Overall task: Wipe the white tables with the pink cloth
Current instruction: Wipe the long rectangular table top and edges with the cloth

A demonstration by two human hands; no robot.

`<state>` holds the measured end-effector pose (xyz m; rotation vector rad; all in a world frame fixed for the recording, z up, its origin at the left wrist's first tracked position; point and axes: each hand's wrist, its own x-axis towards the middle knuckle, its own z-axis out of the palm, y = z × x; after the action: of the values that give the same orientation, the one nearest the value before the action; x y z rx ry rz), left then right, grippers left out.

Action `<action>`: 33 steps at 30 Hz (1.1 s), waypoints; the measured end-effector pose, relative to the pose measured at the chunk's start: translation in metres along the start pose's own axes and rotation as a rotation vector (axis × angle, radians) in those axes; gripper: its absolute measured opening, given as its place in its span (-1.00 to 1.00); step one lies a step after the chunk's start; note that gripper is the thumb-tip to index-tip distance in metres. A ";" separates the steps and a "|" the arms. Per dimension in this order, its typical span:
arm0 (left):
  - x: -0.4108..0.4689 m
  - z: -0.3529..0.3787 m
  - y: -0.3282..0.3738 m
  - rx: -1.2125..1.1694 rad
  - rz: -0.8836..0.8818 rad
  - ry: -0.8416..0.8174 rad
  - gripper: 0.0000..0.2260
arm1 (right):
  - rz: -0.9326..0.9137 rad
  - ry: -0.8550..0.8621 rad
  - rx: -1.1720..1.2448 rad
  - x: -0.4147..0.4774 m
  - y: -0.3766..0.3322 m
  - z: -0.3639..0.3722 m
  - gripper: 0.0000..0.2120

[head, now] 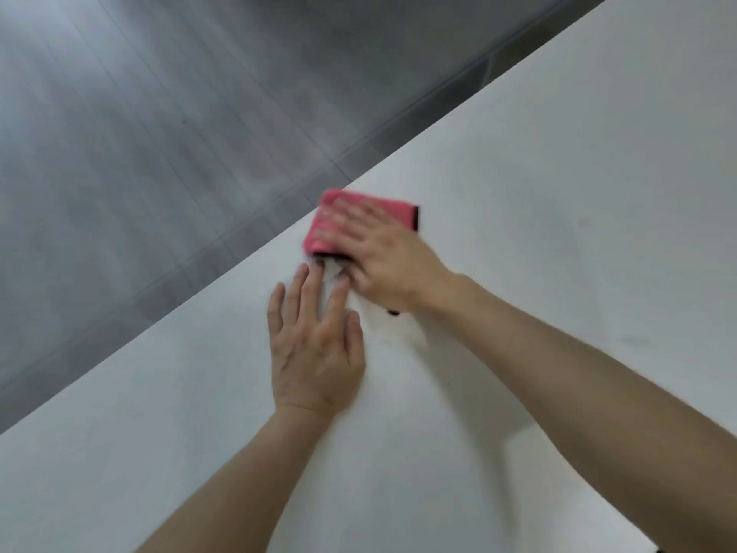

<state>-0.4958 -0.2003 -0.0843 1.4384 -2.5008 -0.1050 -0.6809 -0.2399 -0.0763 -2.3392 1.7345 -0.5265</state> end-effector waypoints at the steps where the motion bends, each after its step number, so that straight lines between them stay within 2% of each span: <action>1: 0.000 0.001 0.000 0.002 0.002 0.008 -0.54 | -0.099 -0.049 -0.012 -0.005 0.002 -0.004 -0.56; 2: 0.000 0.001 -0.001 0.004 0.001 0.014 -0.54 | -0.103 -0.043 -0.029 -0.011 0.022 -0.014 -0.56; 3: 0.000 0.002 -0.001 0.003 -0.001 0.019 -0.54 | -0.007 -0.021 -0.054 -0.019 0.052 -0.028 -0.55; 4: 0.000 0.002 -0.001 -0.001 -0.001 0.022 -0.54 | 0.173 0.007 -0.095 -0.032 0.085 -0.044 -0.54; 6: 0.000 0.002 -0.001 -0.003 0.004 0.011 -0.53 | 0.648 0.078 -0.181 -0.066 0.139 -0.074 -0.48; 7: 0.000 0.002 -0.002 0.001 0.005 0.003 -0.53 | 0.823 0.121 -0.201 -0.078 0.147 -0.080 -0.46; 8: 0.000 0.002 -0.002 0.008 0.000 -0.005 -0.52 | 0.908 0.150 -0.208 -0.083 0.139 -0.079 -0.45; 9: 0.000 0.001 -0.002 0.010 -0.006 -0.014 -0.52 | 0.899 0.179 -0.213 -0.086 0.116 -0.069 -0.45; 11: 0.000 0.000 -0.002 -0.004 -0.011 -0.024 -0.51 | 0.663 0.192 -0.175 -0.095 0.048 -0.041 -0.48; 14: -0.001 0.000 -0.002 -0.007 0.003 -0.013 -0.52 | 0.132 -0.005 -0.056 -0.141 -0.057 -0.001 -0.49; 16: -0.001 0.000 -0.002 0.006 0.015 -0.005 -0.52 | -0.081 -0.137 -0.035 -0.182 -0.068 -0.006 -0.48; 17: -0.001 0.001 -0.001 0.013 0.019 0.001 -0.52 | -0.099 -0.132 -0.041 -0.197 -0.046 -0.017 -0.49; 18: -0.002 0.002 -0.001 0.023 0.025 0.013 -0.53 | -0.025 -0.100 -0.065 -0.208 -0.015 -0.033 -0.49; 22: -0.003 0.006 -0.001 0.067 0.079 0.086 -0.61 | 0.675 0.062 -0.184 -0.242 0.106 -0.099 -0.49; 24: -0.006 0.004 0.001 0.064 0.110 0.115 -0.68 | 0.837 0.112 -0.170 -0.247 0.097 -0.093 -0.46; 26: -0.013 0.001 0.008 0.036 0.105 0.145 -0.71 | 0.763 0.160 -0.185 -0.246 0.039 -0.065 -0.47; 28: -0.023 -0.002 0.033 -0.042 0.075 0.154 -0.69 | 0.536 0.161 -0.141 -0.263 -0.031 -0.035 -0.49; 30: -0.036 -0.001 0.067 -0.131 0.098 0.125 -0.70 | 0.272 0.035 -0.072 -0.297 -0.076 -0.019 -0.50; 32: -0.045 0.002 0.105 -0.185 0.172 0.077 -0.72 | 0.091 -0.065 -0.044 -0.332 -0.058 -0.032 -0.51; 33: -0.048 0.005 0.125 -0.206 0.206 0.053 -0.73 | 0.107 -0.053 -0.060 -0.342 -0.032 -0.045 -0.52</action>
<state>-0.5786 -0.0958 -0.0741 1.0840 -2.4942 -0.2730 -0.7577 0.0982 -0.0830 -2.2619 1.8626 -0.3974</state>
